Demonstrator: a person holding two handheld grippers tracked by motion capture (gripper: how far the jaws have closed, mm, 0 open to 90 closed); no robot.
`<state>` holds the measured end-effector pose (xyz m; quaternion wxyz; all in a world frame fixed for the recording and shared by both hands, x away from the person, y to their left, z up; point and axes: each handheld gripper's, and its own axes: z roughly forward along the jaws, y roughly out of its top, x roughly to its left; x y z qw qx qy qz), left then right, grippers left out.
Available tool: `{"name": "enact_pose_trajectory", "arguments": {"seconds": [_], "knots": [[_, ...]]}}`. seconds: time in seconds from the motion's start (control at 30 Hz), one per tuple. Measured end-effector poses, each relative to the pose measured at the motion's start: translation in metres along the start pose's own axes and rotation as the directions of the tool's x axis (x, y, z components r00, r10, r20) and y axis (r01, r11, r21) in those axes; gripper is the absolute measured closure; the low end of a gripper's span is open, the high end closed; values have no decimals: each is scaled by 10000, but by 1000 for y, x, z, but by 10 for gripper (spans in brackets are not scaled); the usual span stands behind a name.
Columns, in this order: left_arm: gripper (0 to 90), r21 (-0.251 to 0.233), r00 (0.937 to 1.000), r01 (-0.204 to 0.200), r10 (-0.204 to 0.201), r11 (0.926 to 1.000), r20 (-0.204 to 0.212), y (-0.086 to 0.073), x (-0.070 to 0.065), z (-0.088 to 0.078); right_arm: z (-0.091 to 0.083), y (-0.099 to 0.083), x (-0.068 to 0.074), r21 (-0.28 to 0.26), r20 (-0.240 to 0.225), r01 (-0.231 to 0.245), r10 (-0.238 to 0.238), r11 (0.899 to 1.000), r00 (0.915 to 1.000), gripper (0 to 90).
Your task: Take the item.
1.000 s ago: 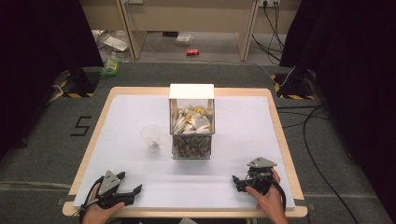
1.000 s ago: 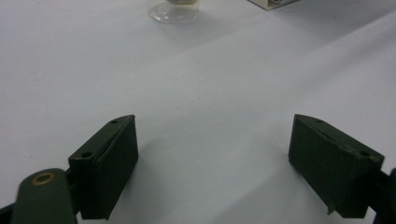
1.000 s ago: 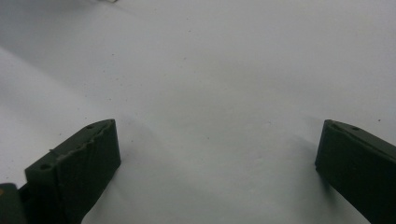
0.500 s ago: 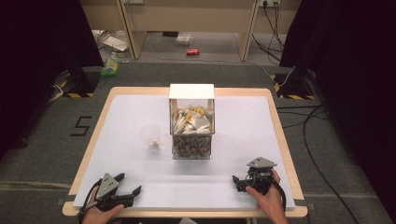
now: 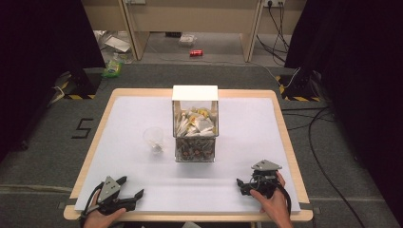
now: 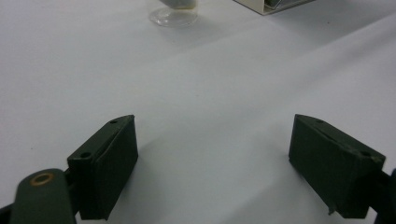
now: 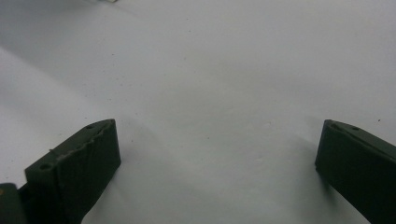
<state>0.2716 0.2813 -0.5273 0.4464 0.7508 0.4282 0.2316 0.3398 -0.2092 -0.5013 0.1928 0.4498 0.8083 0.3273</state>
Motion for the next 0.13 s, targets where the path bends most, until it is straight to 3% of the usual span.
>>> {"name": "enact_pose_trajectory", "arguments": {"seconds": [0.13], "knots": [[146,-4,10000,-6,6,10000,-2,0,0,0,0,0,0,1,-2,-19,19,10000,10000,6]]}}
